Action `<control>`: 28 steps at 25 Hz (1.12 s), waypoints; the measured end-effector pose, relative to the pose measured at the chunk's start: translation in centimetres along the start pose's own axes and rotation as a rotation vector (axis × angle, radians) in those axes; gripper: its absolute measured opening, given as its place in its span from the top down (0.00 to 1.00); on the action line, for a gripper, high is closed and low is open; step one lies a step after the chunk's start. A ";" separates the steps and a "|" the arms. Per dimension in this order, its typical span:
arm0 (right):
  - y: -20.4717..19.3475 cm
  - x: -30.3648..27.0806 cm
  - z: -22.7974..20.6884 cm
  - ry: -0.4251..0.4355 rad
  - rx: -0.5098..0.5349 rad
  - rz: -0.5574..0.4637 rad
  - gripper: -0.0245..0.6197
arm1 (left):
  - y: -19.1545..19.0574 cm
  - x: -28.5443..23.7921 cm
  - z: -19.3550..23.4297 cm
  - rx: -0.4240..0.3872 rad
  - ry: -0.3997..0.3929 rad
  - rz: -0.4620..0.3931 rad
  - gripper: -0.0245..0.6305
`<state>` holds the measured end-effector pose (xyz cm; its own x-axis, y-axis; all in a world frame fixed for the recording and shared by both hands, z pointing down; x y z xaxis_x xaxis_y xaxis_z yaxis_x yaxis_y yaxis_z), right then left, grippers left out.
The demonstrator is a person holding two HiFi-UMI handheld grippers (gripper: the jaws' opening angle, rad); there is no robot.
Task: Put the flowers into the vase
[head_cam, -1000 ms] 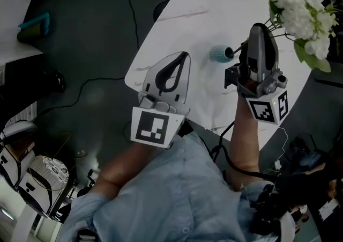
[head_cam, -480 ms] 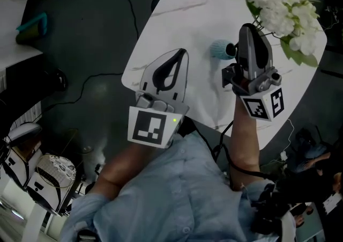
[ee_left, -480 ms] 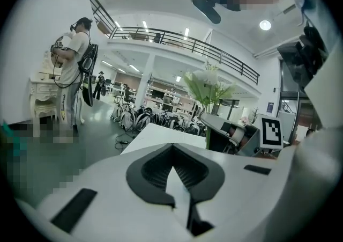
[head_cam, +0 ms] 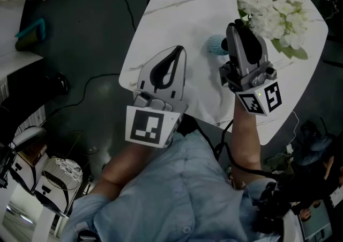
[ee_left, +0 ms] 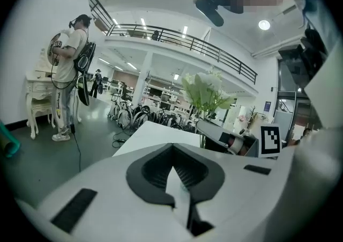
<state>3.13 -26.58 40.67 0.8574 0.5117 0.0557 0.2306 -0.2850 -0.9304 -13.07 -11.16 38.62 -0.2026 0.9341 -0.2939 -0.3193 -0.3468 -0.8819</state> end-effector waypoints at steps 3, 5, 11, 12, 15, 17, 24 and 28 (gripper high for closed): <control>-0.3 0.1 0.2 0.003 0.015 0.021 0.82 | 0.1 0.1 -0.2 -0.004 -0.003 -0.003 0.96; -0.5 0.2 0.3 -0.001 0.019 0.034 0.79 | 0.2 0.2 -0.2 -0.007 -0.006 -0.006 0.96; -0.9 1.0 0.5 -0.026 0.029 0.059 0.73 | 0.4 0.6 -0.6 -0.015 -0.017 -0.013 0.96; -1.0 1.2 0.5 -0.032 0.030 0.064 0.72 | 0.5 0.7 -0.7 -0.017 -0.020 -0.014 0.96; -1.1 1.9 0.6 -0.056 0.036 0.074 0.71 | 0.5 0.9 -1.1 -0.027 -0.033 -0.018 0.96; -1.1 2.6 0.7 -0.075 0.039 0.077 0.70 | 0.6 1.1 -1.5 -0.035 -0.036 -0.018 0.96; 0.2 5.9 0.8 -0.150 0.077 0.076 0.70 | 1.3 1.5 -3.3 -0.081 -0.062 -0.056 0.96; 2.2 7.9 1.8 -0.233 0.122 0.090 0.70 | 1.8 2.1 -5.0 -0.101 -0.093 -0.079 0.96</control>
<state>9.58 -21.74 38.43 0.7400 0.6650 -0.1008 0.0890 -0.2454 -0.9653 -9.48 -9.42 34.61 -0.2668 0.9446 -0.1913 -0.2437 -0.2581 -0.9349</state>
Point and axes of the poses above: the fingertips, and each gripper's own axes: x backward along the fingers, z to its left, y out of its top, the point moved 10 cm from there along x, backward along the fingers, and after that the axes turned 10 degrees about -y, right-handed, at the moved point
